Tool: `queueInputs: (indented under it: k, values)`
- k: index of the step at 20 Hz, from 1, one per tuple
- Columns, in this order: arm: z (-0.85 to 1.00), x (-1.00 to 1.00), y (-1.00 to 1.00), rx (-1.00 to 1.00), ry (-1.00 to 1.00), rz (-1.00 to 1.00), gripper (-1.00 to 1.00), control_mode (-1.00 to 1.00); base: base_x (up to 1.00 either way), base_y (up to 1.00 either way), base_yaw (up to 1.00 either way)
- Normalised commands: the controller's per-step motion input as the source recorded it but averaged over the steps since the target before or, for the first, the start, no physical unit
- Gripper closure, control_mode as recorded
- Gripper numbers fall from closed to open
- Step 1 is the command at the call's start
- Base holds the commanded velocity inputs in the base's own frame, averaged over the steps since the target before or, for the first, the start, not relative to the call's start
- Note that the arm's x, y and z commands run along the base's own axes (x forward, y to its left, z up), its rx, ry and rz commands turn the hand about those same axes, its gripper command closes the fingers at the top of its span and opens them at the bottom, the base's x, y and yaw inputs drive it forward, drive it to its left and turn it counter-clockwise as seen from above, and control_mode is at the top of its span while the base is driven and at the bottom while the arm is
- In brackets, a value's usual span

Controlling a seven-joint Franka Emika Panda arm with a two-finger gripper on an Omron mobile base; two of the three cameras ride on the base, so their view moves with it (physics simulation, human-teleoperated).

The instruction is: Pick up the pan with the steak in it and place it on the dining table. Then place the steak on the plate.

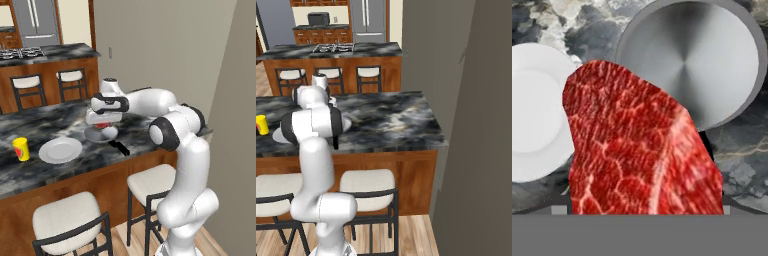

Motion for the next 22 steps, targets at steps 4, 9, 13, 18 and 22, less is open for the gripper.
queueInputs:
  k: [4, 9, 13, 18, 22]
  values:
    - [0.0, -0.27, 0.24, 0.0, -0.01, 0.03, 1.0, -1.0, 0.0, 0.0, 0.0]
    - [0.01, -0.02, 0.42, 0.0, -0.03, 0.0, 1.0, -1.0, 0.0, 0.0, 0.0]
    - [0.1, 0.11, 0.64, -0.02, -0.02, -0.03, 1.0, -1.0, 0.0, 0.0, 0.0]
    - [0.16, 0.15, 0.68, -0.03, -0.01, -0.05, 1.0, -1.0, 0.0, 0.0, 0.0]
    - [0.19, 0.1, 0.71, -0.04, -0.01, -0.05, 1.0, -1.0, 0.0, 0.0, 0.0]
